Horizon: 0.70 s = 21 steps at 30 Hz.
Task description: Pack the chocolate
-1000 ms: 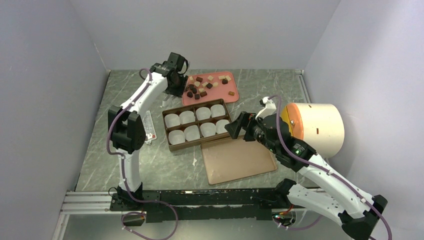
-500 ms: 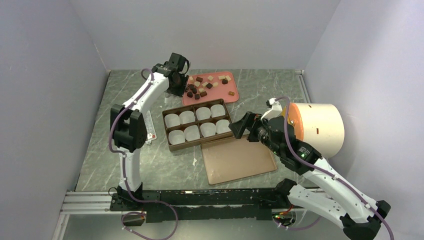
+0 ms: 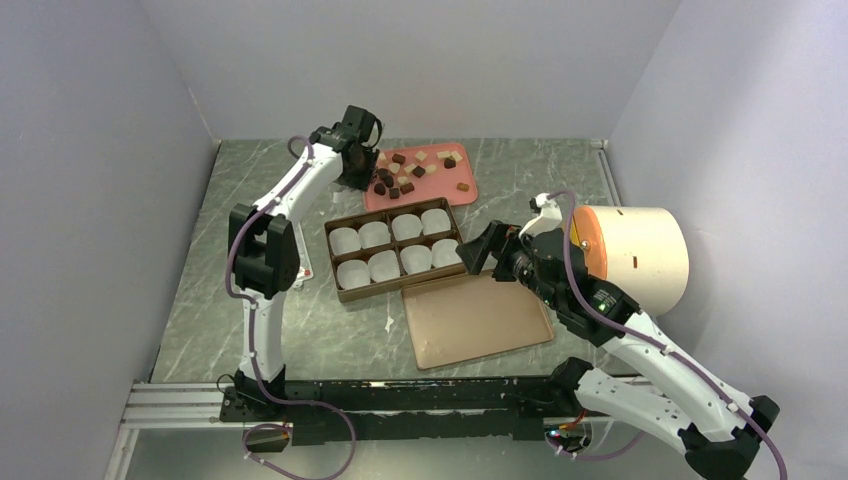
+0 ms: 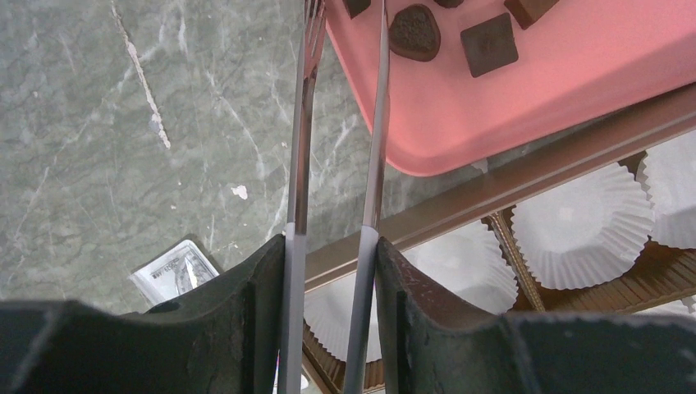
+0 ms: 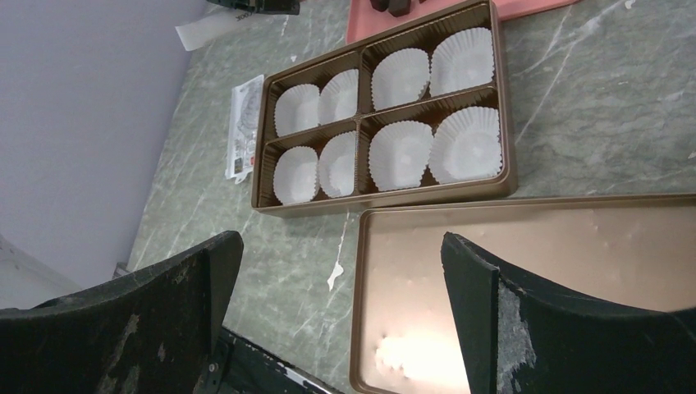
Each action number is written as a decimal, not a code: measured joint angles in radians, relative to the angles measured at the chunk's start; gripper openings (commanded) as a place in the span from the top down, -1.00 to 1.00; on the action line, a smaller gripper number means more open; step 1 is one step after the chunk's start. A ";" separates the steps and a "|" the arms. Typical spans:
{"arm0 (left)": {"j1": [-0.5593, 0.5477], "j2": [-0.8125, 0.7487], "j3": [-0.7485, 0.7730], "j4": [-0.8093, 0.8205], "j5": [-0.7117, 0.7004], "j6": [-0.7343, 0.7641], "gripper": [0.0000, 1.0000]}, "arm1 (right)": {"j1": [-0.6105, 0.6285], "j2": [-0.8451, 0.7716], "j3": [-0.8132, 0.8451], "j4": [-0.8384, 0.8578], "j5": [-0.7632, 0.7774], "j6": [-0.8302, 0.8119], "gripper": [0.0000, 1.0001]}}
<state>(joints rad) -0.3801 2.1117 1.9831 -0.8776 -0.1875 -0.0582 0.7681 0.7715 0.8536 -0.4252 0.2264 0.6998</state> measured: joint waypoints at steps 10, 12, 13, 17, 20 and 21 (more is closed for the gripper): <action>0.000 0.021 0.011 0.005 -0.020 0.013 0.14 | 0.000 0.007 0.000 0.004 0.000 0.000 -0.93; 0.000 0.029 0.011 0.007 -0.020 0.013 0.14 | 0.000 0.008 0.000 0.005 0.000 0.000 -0.93; 0.000 0.032 0.011 0.007 -0.020 0.013 0.14 | 0.000 0.008 0.000 0.005 0.000 0.000 -0.93; 0.000 0.037 0.011 0.017 -0.020 0.013 0.17 | 0.000 0.008 0.000 0.006 0.000 0.000 -0.93; 0.000 0.038 0.011 0.028 -0.022 0.013 0.20 | 0.000 0.007 0.000 0.006 0.000 0.000 -0.93; 0.000 0.038 0.011 0.030 -0.023 0.013 0.20 | 0.000 0.007 0.000 0.006 0.000 0.000 -0.93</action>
<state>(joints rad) -0.3801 2.1494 1.9938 -0.8478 -0.2100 -0.0448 0.7681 0.7788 0.8536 -0.4187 0.2268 0.6998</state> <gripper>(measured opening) 0.412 0.965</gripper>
